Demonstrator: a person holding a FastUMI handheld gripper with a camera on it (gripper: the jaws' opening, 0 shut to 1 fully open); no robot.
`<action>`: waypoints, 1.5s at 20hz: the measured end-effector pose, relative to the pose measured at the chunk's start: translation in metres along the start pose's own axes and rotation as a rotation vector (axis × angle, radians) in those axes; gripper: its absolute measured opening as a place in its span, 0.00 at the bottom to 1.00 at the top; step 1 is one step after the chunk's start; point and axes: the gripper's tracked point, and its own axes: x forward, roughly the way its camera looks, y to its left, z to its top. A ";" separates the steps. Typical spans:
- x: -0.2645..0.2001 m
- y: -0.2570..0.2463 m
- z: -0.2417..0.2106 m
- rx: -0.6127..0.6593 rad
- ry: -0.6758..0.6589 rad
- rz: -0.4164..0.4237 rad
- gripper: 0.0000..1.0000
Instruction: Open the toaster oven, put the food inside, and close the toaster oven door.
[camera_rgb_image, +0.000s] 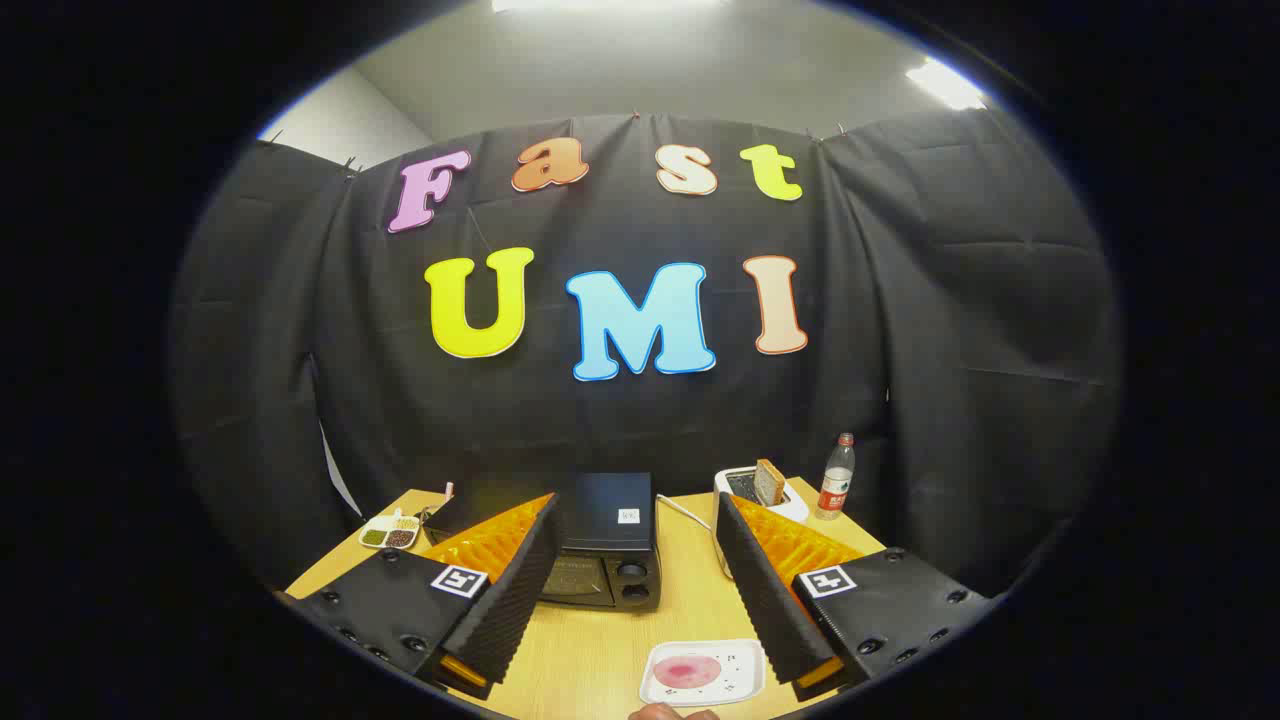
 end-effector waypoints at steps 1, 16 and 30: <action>0.000 0.001 -0.002 0.003 0.002 0.001 0.97; 0.044 0.043 -0.011 -0.011 0.066 0.024 0.97; 0.122 0.103 -0.086 -0.003 0.238 0.114 0.97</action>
